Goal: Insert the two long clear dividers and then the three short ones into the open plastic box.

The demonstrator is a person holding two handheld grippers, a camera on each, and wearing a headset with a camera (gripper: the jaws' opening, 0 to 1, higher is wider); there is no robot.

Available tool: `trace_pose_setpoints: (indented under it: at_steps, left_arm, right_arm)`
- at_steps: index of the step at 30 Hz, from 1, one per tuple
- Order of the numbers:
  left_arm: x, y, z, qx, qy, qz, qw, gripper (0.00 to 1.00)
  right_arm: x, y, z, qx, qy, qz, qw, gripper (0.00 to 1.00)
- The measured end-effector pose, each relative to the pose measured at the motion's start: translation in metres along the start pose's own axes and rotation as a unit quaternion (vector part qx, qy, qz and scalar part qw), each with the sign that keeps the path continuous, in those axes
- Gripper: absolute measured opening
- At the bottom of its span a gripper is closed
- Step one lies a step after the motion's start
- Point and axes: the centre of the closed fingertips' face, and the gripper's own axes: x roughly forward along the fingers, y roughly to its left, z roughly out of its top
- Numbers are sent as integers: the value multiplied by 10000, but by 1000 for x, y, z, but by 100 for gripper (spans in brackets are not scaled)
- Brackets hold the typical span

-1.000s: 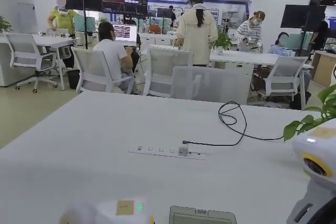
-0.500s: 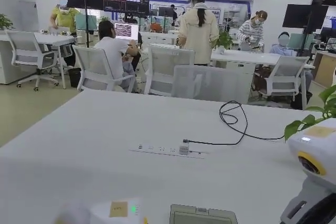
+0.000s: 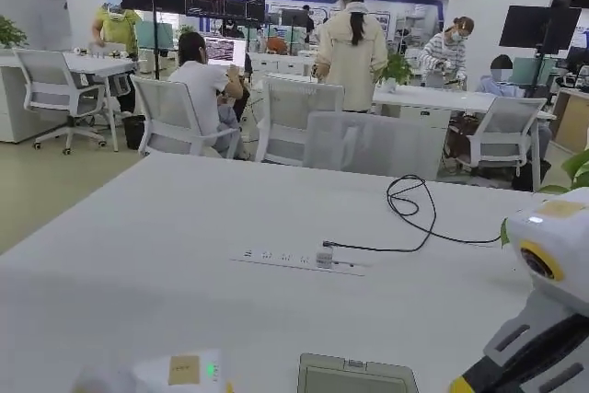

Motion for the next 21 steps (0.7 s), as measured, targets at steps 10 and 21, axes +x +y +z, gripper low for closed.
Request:
trace_pose_setpoints:
  at_steps: [10,21]
  left_arm:
    - [-19,25,-20,-33,169,585,9981,56]
    - [-37,48,-44,-141,322,1032,9940,77]
  right_arm:
    - [13,-32,5,-16,-160,-439,9989,3]
    - [44,-83,-10,7,-187,-967,9951,3]
